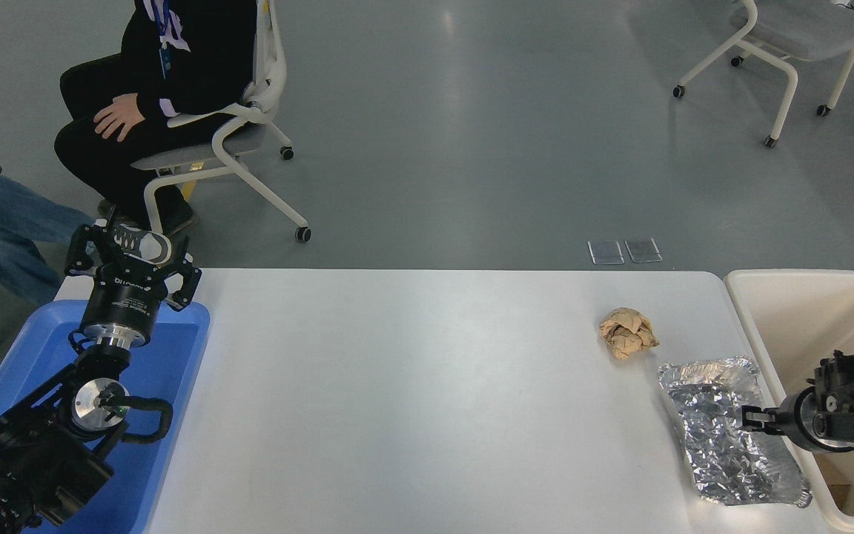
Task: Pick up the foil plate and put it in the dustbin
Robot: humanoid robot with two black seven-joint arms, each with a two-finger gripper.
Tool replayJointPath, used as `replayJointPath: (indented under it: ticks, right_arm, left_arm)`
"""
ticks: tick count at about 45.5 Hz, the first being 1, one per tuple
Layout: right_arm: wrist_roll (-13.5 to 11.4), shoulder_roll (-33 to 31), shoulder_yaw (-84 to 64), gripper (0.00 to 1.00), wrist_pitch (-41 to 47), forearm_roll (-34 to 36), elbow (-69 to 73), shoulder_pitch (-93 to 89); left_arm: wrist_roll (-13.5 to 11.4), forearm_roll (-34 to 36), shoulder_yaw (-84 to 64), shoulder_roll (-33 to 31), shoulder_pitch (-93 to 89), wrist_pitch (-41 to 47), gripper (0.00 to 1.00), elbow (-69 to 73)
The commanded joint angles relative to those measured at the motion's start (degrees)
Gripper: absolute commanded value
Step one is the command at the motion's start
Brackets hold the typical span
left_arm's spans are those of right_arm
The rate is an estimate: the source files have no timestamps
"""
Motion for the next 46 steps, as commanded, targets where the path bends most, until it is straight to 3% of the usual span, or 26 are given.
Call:
replayJointPath:
  ticks: [1,14,30,38,46]
  right_arm:
    - [0.2,0.4,0.6,0.54,0.1,3.3,0.2,-0.4]
    - [0.3,0.6,0.6,0.00,0.8,7.2,1.1,-0.6]
    - [0.4,-2.2,0.4,0.00,1.0,10.4,5.3,2.7]
    - [0.5,-7.6,-1.5,0.00,1.2,11.0,14.7,10.4]
    - [0.6,-10.1,-12.7,0.00,1.7,11.1,25.7,25.7]
  left_arm:
    - [0.0,0.0,0.0,0.0,0.0,0.0,0.99,0.0]
    - [0.0,0.0,0.0,0.0,0.0,0.0,0.99,-0.1]
    - [0.0,0.0,0.0,0.0,0.0,0.0,0.99,-0.1]
    - [0.0,0.0,0.0,0.0,0.0,0.0,0.99,-0.1]
    - [0.0,0.0,0.0,0.0,0.0,0.0,0.99,-0.1]
